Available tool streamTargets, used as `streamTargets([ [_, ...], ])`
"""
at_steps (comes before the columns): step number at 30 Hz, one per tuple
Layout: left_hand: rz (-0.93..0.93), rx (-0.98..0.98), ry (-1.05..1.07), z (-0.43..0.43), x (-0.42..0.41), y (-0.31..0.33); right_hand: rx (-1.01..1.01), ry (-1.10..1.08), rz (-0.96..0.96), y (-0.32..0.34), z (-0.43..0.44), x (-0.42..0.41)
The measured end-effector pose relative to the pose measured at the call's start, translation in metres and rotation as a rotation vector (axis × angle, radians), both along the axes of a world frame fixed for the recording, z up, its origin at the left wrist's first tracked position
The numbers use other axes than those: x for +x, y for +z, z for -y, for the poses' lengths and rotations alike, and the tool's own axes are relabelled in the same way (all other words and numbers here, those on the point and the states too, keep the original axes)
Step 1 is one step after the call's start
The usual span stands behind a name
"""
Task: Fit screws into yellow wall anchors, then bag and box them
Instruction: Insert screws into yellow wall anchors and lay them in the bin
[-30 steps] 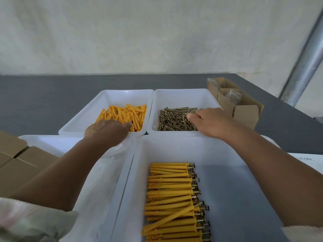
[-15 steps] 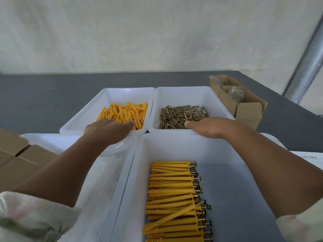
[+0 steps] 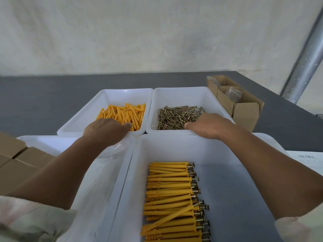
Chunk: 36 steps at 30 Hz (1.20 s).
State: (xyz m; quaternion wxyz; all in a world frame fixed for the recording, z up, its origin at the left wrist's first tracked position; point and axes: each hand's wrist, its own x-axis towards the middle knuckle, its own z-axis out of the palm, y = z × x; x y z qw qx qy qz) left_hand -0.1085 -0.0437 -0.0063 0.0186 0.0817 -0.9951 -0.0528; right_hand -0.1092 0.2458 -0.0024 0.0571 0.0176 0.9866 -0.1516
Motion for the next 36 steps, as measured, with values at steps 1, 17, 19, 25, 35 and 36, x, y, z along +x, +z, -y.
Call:
streamTargets([
  [1,-0.022,0.006,0.004,-0.001,0.001,0.001,-0.024,-0.003,-0.018,0.001,0.0,0.001],
  [17,-0.407,0.604,-0.105,-0.027,0.02,0.019,-0.69,-0.014,-0.248,0.011,-0.007,0.01],
  [19,-0.454,0.664,-0.143,-0.028,0.02,0.02,-0.735,0.024,-0.297,0.012,-0.005,0.011],
  [25,-0.523,1.036,-0.204,-0.029,0.023,0.026,-0.87,0.097,-0.415,0.024,0.005,0.013],
  [35,-0.244,1.854,-0.066,-0.03,0.025,0.038,-0.959,0.207,-0.345,0.038,0.024,0.025],
  [36,-0.222,1.883,-0.053,-0.031,0.024,0.038,-0.927,0.214,-0.331,0.038,0.025,0.027],
])
